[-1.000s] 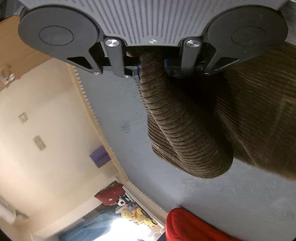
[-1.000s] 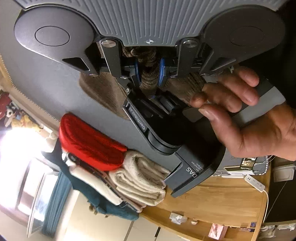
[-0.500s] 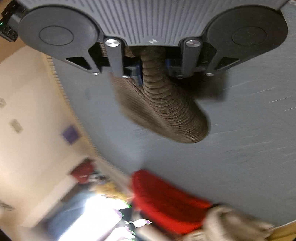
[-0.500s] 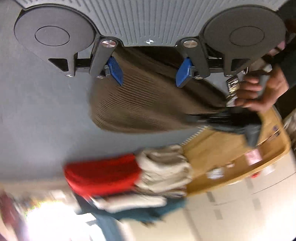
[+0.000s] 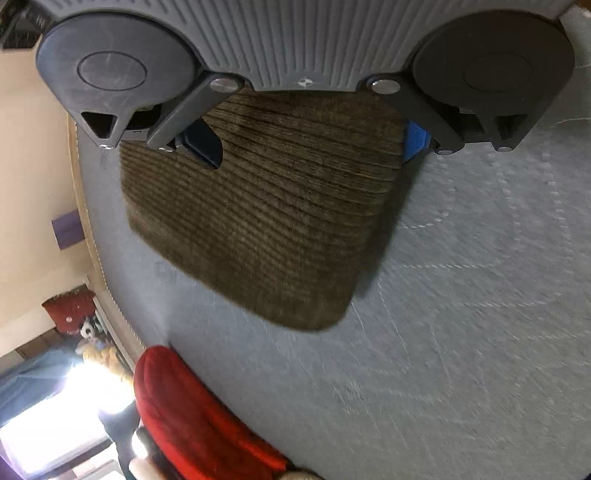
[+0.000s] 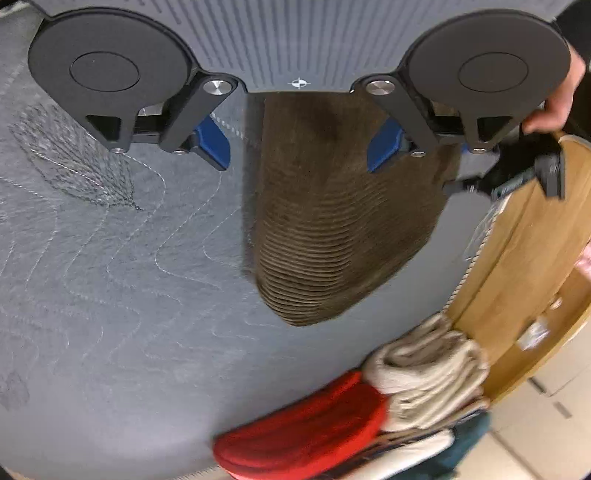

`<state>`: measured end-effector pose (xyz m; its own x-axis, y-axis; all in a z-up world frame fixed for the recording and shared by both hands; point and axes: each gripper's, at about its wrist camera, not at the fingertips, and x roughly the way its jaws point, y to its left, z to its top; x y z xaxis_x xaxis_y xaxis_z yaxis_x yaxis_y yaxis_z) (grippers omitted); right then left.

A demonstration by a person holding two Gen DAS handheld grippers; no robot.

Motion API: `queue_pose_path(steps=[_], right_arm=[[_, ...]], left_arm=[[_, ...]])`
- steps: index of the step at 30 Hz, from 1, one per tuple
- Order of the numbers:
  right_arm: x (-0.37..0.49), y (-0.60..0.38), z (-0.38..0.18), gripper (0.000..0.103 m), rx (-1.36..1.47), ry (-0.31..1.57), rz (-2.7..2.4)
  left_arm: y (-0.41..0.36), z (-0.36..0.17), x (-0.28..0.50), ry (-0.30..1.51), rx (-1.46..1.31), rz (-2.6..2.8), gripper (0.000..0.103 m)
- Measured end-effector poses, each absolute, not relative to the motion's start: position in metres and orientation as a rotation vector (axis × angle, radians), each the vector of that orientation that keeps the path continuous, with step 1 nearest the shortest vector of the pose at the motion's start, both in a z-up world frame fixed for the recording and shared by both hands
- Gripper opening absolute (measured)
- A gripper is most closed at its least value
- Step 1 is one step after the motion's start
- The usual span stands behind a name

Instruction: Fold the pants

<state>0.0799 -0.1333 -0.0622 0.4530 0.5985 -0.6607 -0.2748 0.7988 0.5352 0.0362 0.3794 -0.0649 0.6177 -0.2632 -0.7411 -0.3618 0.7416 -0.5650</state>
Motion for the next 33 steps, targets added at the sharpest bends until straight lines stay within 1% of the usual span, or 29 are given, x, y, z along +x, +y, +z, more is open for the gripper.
queue_pose_path(steps=[3,6,9,11,12,13,14,15,16,17,18,19,20,21,24,30,33], right_arm=[[0.108,-0.117,-0.084,0.084,0.422,1.051,0.537],[0.128,-0.104,-0.100,0.084,0.484,1.112,0.525],[0.141,-0.092,-0.108,0.084,0.525,1.149,0.551],[0.146,-0.080,-0.111,0.086,0.501,1.165,0.558],[0.147,-0.076,-0.112,0.085,0.486,1.169,0.563],[0.149,-0.074,-0.112,0.080,0.472,1.167,0.568],[0.149,-0.073,-0.111,0.075,0.456,1.159,0.574],[0.148,-0.072,-0.110,0.063,0.440,1.148,0.583],[0.147,-0.073,-0.108,0.050,0.430,1.136,0.591],[0.147,-0.074,-0.106,0.045,0.421,1.120,0.606],[0.146,-0.076,-0.102,0.040,0.414,1.099,0.626],[0.146,-0.081,-0.097,0.038,0.414,1.079,0.646],[0.147,-0.086,-0.092,0.038,0.416,1.063,0.660],[0.150,-0.092,-0.084,0.037,0.412,1.044,0.668],[0.159,-0.122,-0.055,0.037,0.359,0.947,0.656],[0.180,-0.224,-0.002,0.037,0.243,0.802,0.584],[0.183,-0.272,0.009,0.037,0.212,0.751,0.557]], left_arm=[[0.377,-0.084,0.053,0.951,-0.766,0.040,0.098],[0.379,-0.090,0.056,0.938,-0.773,0.031,0.098],[0.373,-0.097,0.060,0.924,-0.760,0.037,0.099],[0.368,-0.097,0.061,0.909,-0.744,0.046,0.098],[0.363,-0.097,0.061,0.899,-0.736,0.058,0.097],[0.361,-0.097,0.060,0.883,-0.729,0.076,0.093],[0.358,-0.093,0.059,0.865,-0.715,0.087,0.086],[0.351,-0.088,0.060,0.843,-0.691,0.087,0.082],[0.343,-0.082,0.061,0.821,-0.661,0.086,0.073],[0.333,-0.077,0.063,0.803,-0.632,0.088,0.067],[0.326,-0.073,0.063,0.791,-0.614,0.090,0.064],[0.320,-0.069,0.062,0.779,-0.611,0.092,0.058],[0.315,-0.066,0.061,0.763,-0.632,0.082,0.049],[0.308,-0.066,0.062,0.745,-0.670,0.058,0.047],[0.266,-0.063,0.076,0.709,-0.688,-0.016,0.045],[0.162,-0.047,0.124,0.641,-0.664,-0.188,0.045],[0.114,-0.051,0.141,0.666,-0.593,-0.267,0.051]])
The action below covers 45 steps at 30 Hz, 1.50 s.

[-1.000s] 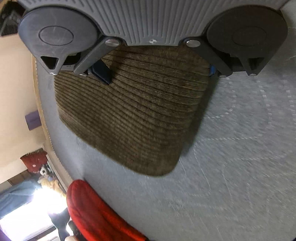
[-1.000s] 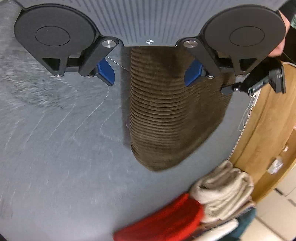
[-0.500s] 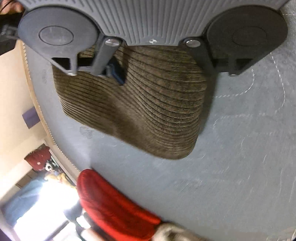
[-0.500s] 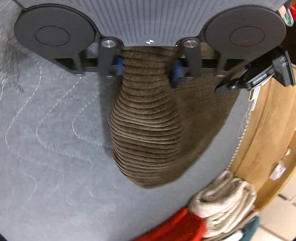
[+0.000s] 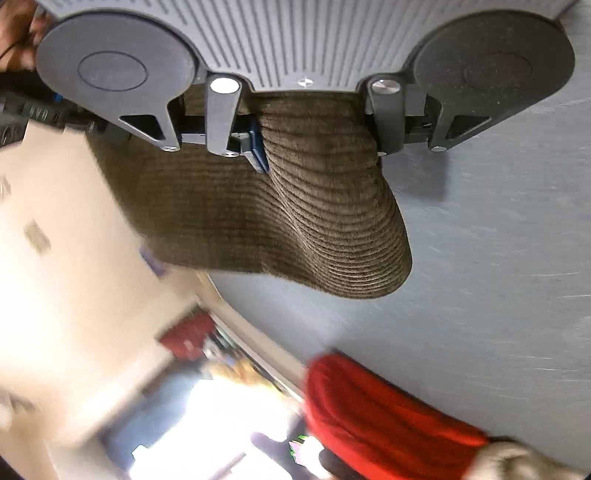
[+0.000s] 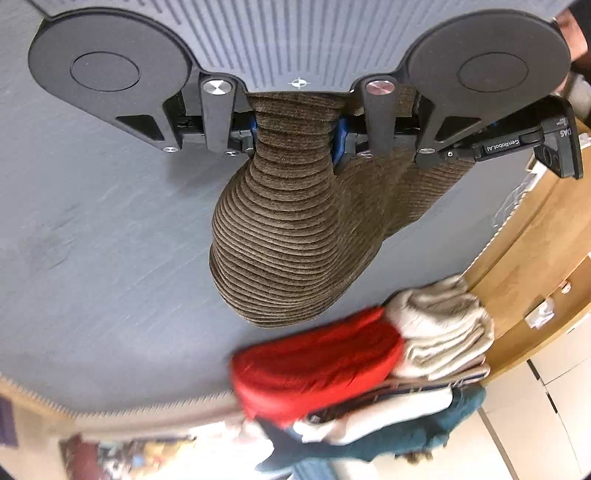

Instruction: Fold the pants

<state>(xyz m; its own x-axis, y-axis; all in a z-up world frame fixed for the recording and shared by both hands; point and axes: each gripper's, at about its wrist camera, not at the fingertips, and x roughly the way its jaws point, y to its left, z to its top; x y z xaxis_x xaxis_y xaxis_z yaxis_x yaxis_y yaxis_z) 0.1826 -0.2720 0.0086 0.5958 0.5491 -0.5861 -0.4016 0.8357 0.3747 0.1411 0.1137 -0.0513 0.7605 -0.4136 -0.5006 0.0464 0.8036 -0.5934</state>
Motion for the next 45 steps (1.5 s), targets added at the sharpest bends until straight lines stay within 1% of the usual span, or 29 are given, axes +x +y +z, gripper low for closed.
queue_pose_path(steps=[1,2,3,4,5,6,7,9,10,11,13,14,16,18,21,23,25,26,27,29,30,31,32,33,36,39,41,43,45], right_arm=[[0.185,-0.284,0.007,0.039,0.204,0.749,0.541],[0.187,-0.296,0.003,0.042,0.198,0.765,0.513],[0.190,-0.308,-0.007,0.047,0.192,0.803,0.445],[0.192,-0.319,-0.018,0.047,0.187,0.844,0.353],[0.193,-0.326,-0.028,0.045,0.190,0.873,0.264],[0.190,-0.338,-0.038,0.045,0.205,0.893,0.176],[0.188,-0.344,-0.042,0.044,0.229,0.908,0.158],[0.179,-0.349,-0.037,0.043,0.266,0.862,0.220],[0.173,-0.344,-0.031,0.043,0.245,0.824,0.254],[0.167,-0.341,-0.025,0.043,0.206,0.791,0.284],[0.158,-0.336,-0.025,0.043,0.146,0.782,0.332],[0.158,-0.335,-0.030,0.043,0.124,0.815,0.350],[0.162,-0.329,-0.050,0.044,0.058,0.958,0.360],[0.160,-0.331,-0.062,0.050,0.035,1.005,0.336],[0.149,-0.337,-0.046,0.048,0.090,0.936,0.318],[0.142,-0.328,-0.047,0.046,0.072,0.944,0.326],[0.139,-0.324,-0.064,0.050,-0.003,1.015,0.301],[0.139,-0.322,-0.071,0.052,-0.030,1.041,0.283],[0.139,-0.322,-0.071,0.053,-0.035,1.051,0.272],[0.132,-0.319,-0.067,0.053,-0.010,1.072,0.248],[0.128,-0.318,-0.063,0.053,-0.011,1.071,0.222],[0.121,-0.318,-0.058,0.053,-0.026,1.068,0.200],[0.113,-0.315,-0.054,0.053,-0.051,1.052,0.179],[0.104,-0.314,-0.049,0.053,-0.062,1.032,0.167],[0.080,-0.302,-0.036,0.055,-0.024,0.978,0.137],[0.058,-0.291,-0.029,0.056,-0.011,0.961,0.104],[0.046,-0.283,-0.025,0.061,-0.031,0.945,0.090],[0.036,-0.274,-0.022,0.068,-0.046,0.920,0.078],[0.029,-0.267,-0.019,0.069,-0.040,0.904,0.072]], left_arm=[[0.102,-0.057,0.145,0.703,-0.571,-0.273,0.058],[0.092,-0.063,0.148,0.747,-0.527,-0.243,0.061],[0.083,-0.066,0.149,0.784,-0.459,-0.172,0.061],[0.080,-0.067,0.145,0.787,-0.407,-0.106,0.070],[0.081,-0.064,0.136,0.754,-0.407,-0.067,0.073],[0.083,-0.061,0.129,0.734,-0.418,-0.036,0.072],[0.082,-0.054,0.119,0.713,-0.411,0.003,0.064],[0.074,-0.042,0.101,0.661,-0.357,0.010,0.062],[0.067,-0.037,0.093,0.636,-0.334,-0.008,0.056],[0.059,-0.036,0.086,0.629,-0.318,-0.045,0.047],[0.048,-0.048,0.083,0.690,-0.283,-0.131,0.042],[0.040,-0.061,0.086,0.757,-0.245,-0.152,0.041],[0.027,-0.088,0.090,0.897,-0.180,-0.136,0.042],[0.027,-0.085,0.082,0.889,-0.224,-0.113,0.042],[0.015,-0.062,0.065,0.810,-0.163,-0.112,0.041],[0.006,-0.059,0.050,0.786,-0.134,-0.169,0.041],[-0.005,-0.075,0.055,0.890,-0.092,-0.198,0.042],[-0.012,-0.088,0.054,0.940,-0.051,-0.191,0.044],[-0.016,-0.090,0.047,0.909,-0.027,-0.179,0.045],[-0.023,-0.079,0.035,0.886,-0.003,-0.155,0.046],[-0.026,-0.072,0.028,0.873,0.000,-0.146,0.049],[-0.026,-0.064,0.022,0.857,0.003,-0.136,0.063],[-0.028,-0.057,0.011,0.837,0.011,-0.123,0.080],[-0.032,-0.049,0.001,0.817,0.023,-0.112,0.086],[-0.037,-0.025,-0.019,0.765,0.066,-0.106,0.089],[-0.034,0.004,-0.040,0.681,0.081,-0.052,0.101],[-0.036,0.014,-0.052,0.635,0.072,0.012,0.102],[-0.039,0.021,-0.061,0.623,0.051,0.031,0.102],[-0.041,0.024,-0.065,0.633,0.015,0.066,0.102]])
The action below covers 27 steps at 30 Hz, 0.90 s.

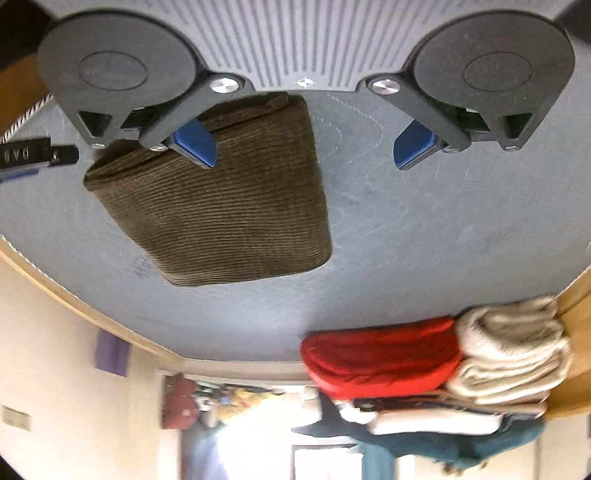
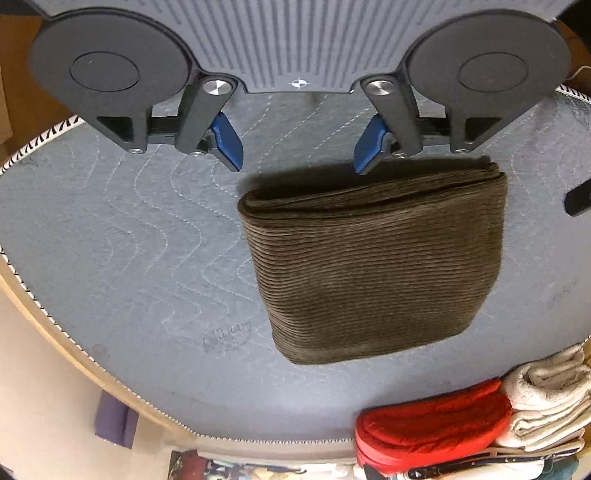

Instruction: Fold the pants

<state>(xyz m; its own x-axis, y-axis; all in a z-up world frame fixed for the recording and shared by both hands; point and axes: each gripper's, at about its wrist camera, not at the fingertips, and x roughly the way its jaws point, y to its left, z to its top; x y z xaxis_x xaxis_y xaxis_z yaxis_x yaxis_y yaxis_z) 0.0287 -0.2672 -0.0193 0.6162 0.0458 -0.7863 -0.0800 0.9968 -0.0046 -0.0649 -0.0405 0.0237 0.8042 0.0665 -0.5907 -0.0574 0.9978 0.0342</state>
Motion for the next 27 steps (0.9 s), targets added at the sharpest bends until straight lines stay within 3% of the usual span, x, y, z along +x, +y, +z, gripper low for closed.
queue_pose_path(steps=[5,10,17,27], right_arm=[[0.013,-0.255,-0.007,0.075,-0.069,0.839,0.073],[-0.001,-0.264,0.004,0.089,-0.047,0.759,0.051],[-0.028,-0.265,-0.004,0.090,-0.085,0.758,0.039],[-0.023,-0.259,-0.011,0.090,-0.085,0.786,0.020]], left_arm=[[-0.052,0.031,-0.061,0.685,-0.086,0.027,0.102],[-0.063,0.041,-0.072,0.632,-0.067,0.045,0.103],[-0.079,0.006,-0.078,0.768,-0.029,0.024,0.103],[-0.077,0.002,-0.075,0.728,-0.058,0.045,0.103]])
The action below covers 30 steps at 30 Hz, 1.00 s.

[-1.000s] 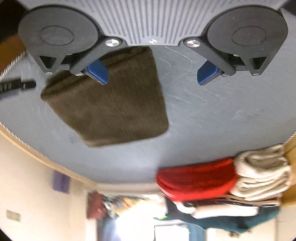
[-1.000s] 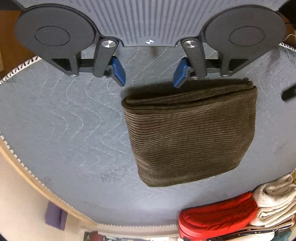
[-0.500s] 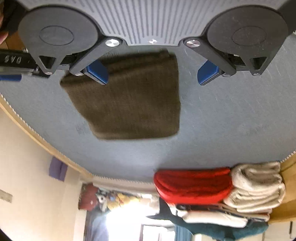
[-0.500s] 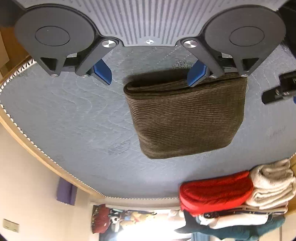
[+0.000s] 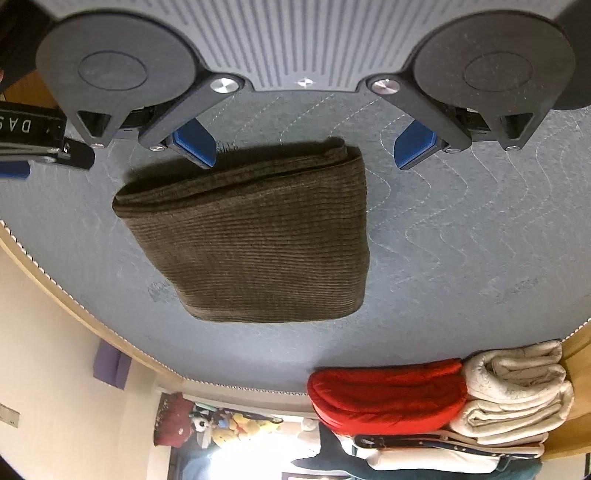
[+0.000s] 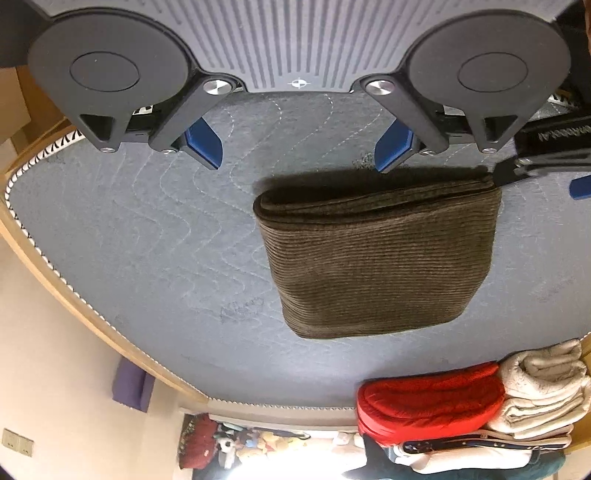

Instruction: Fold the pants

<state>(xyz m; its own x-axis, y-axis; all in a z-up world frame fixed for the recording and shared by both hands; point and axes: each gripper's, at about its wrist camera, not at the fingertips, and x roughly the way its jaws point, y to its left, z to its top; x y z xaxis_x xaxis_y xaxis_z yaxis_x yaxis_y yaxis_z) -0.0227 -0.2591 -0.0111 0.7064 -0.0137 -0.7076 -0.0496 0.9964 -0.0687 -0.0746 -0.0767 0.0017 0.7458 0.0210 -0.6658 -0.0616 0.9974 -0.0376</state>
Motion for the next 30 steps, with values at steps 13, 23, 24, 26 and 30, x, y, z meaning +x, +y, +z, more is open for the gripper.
queue_pose_path(steps=[13,23,24,26,30], right_arm=[[-0.002,-0.263,-0.024,0.090,-0.055,0.851,-0.006],[0.001,-0.263,-0.027,0.090,-0.058,0.861,-0.010],[0.001,-0.263,-0.027,0.090,-0.059,0.863,-0.011],[0.001,-0.264,-0.028,0.090,-0.059,0.866,-0.013],[0.001,-0.266,-0.029,0.090,-0.054,0.869,-0.016]], left_arm=[[-0.071,-0.021,-0.045,0.735,-0.061,0.049,0.103],[-0.078,-0.027,-0.041,0.726,-0.036,0.032,0.103],[-0.078,-0.028,-0.041,0.728,-0.039,0.033,0.103],[-0.077,-0.028,-0.040,0.728,-0.043,0.034,0.103],[-0.079,-0.029,-0.041,0.724,-0.036,0.034,0.103]])
